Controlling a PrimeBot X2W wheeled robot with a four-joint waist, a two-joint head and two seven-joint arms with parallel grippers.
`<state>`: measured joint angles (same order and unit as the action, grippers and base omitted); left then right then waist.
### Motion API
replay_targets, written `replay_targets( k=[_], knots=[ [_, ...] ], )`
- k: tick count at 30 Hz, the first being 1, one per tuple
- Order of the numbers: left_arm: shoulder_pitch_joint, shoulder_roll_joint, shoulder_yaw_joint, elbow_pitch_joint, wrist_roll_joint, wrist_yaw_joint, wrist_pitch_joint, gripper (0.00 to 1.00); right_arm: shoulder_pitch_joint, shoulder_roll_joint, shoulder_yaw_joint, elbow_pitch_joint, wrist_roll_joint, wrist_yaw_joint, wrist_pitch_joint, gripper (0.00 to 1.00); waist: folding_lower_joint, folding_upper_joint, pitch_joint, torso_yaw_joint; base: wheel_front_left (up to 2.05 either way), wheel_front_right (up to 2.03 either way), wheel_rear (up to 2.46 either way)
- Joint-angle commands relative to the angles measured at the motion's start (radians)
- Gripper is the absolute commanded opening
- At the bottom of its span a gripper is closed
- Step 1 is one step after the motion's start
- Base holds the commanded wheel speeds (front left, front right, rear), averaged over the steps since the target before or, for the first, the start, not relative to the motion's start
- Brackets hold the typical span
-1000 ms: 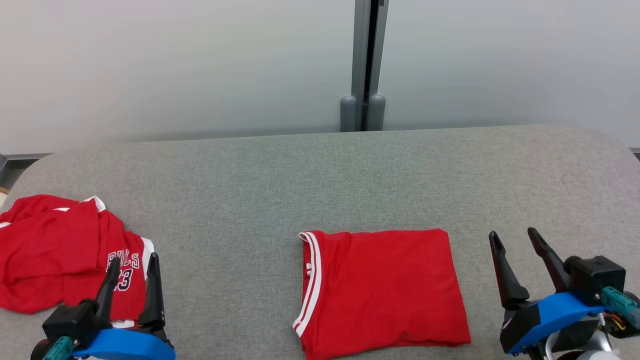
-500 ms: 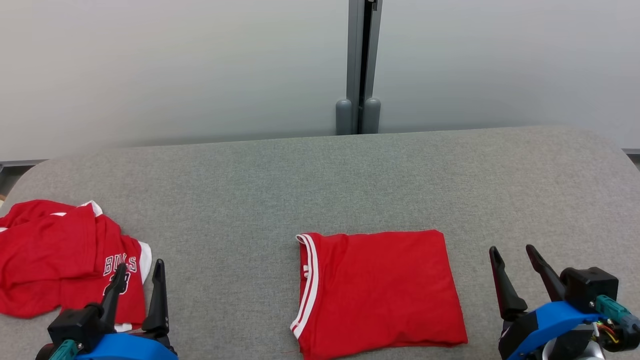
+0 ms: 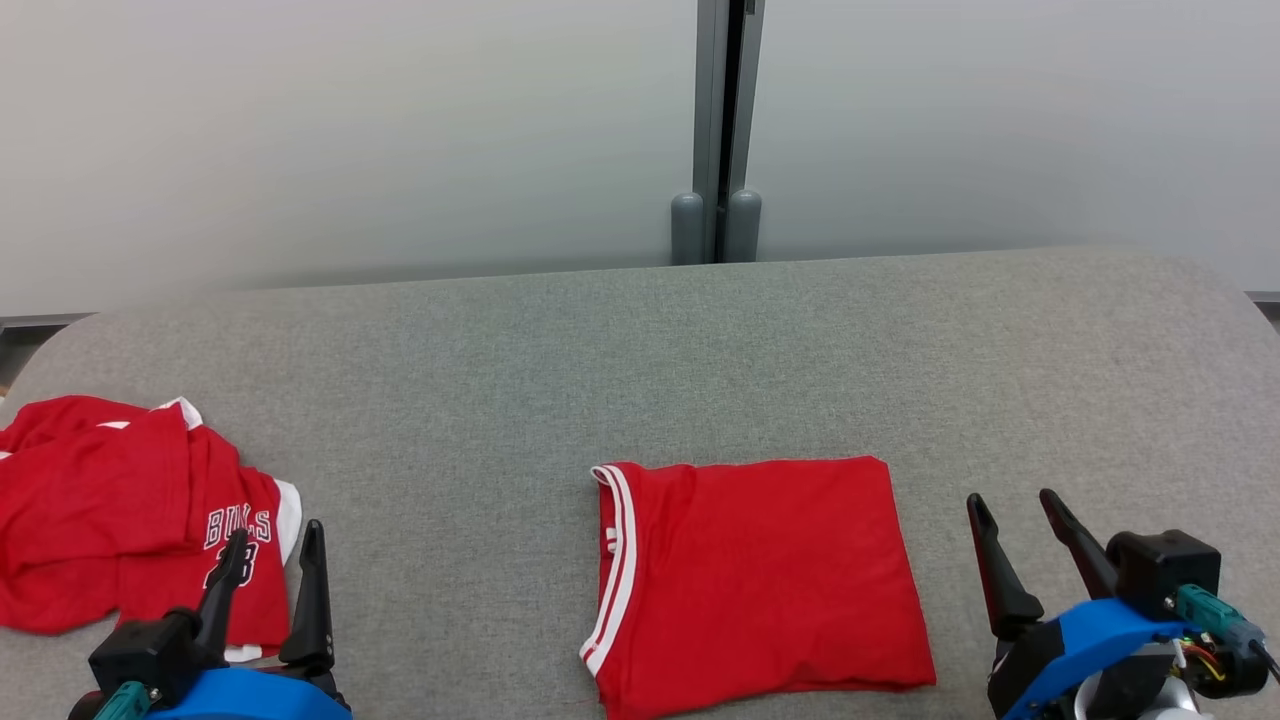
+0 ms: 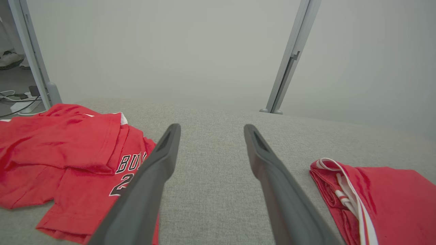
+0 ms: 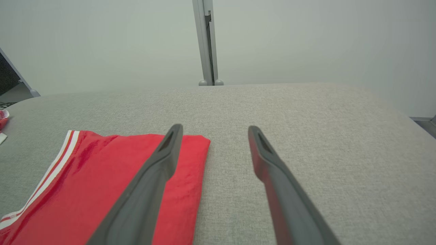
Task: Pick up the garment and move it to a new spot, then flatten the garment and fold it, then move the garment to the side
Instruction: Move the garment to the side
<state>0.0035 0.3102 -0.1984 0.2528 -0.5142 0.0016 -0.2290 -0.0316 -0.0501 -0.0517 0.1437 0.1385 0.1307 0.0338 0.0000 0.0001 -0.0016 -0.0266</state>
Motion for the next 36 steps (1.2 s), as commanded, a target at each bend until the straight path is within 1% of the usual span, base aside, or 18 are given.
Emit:
replay_targets(
  k=[1,4,7,9,14,19,22,28,36],
  knots=[
    [-0.004,0.006,0.002,-0.004,-0.003,0.007,-0.001,1.0,-0.017,-0.001,-0.002,-0.001,0.002,0.0,-0.002,1.0,0.0,-0.0001,0.004,-0.001,0.0,0.0,0.0],
    [-0.012,0.005,-0.002,-0.007,-0.004,0.006,0.0,1.0,-0.041,-0.001,-0.002,-0.007,-0.014,0.0,0.012,1.0,0.0,-0.0001,0.015,0.0,0.0,0.0,0.0],
    [-0.026,0.006,-0.008,-0.007,-0.002,0.001,0.003,1.0,-0.07,-0.001,-0.004,-0.002,0.002,0.0,0.055,1.0,0.0,-0.0001,0.027,0.007,0.0,0.0,0.0],
    [-0.033,0.008,-0.012,-0.005,0.0,-0.002,0.003,1.0,-0.086,-0.001,-0.031,0.03,0.068,0.0,0.132,1.0,0.0,-0.0001,0.031,0.012,0.0,0.0,0.0],
    [-0.055,0.01,-0.023,-0.003,0.004,-0.011,0.004,1.0,-0.153,0.0,-0.06,0.107,0.103,0.0,0.341,1.0,0.0,-0.0001,0.048,0.033,0.0,0.0,0.0],
    [-0.071,0.009,-0.03,0.002,0.004,-0.016,0.001,1.0,-0.203,-0.001,-0.061,0.201,0.118,0.0,0.457,1.0,0.0,-0.0001,0.07,0.06,0.0,0.0,0.0],
    [-0.078,0.008,-0.034,0.006,0.003,-0.017,-0.002,1.0,-0.225,-0.001,-0.059,0.262,0.121,0.0,0.49,1.0,0.0,-0.0001,0.079,0.073,0.0,0.0,0.0],
    [-0.086,0.006,-0.037,0.016,0.001,-0.018,-0.008,1.0,-0.254,-0.001,-0.037,0.361,0.144,0.0,0.506,1.0,0.0,-0.0001,0.09,0.088,0.0,0.0,0.0],
    [-0.092,0.005,-0.039,0.023,-0.001,-0.019,-0.012,1.0,-0.275,0.003,0.011,0.442,0.142,0.0,0.511,1.0,0.0,-0.0001,0.095,0.091,0.0,0.0,0.0]
  ],
)
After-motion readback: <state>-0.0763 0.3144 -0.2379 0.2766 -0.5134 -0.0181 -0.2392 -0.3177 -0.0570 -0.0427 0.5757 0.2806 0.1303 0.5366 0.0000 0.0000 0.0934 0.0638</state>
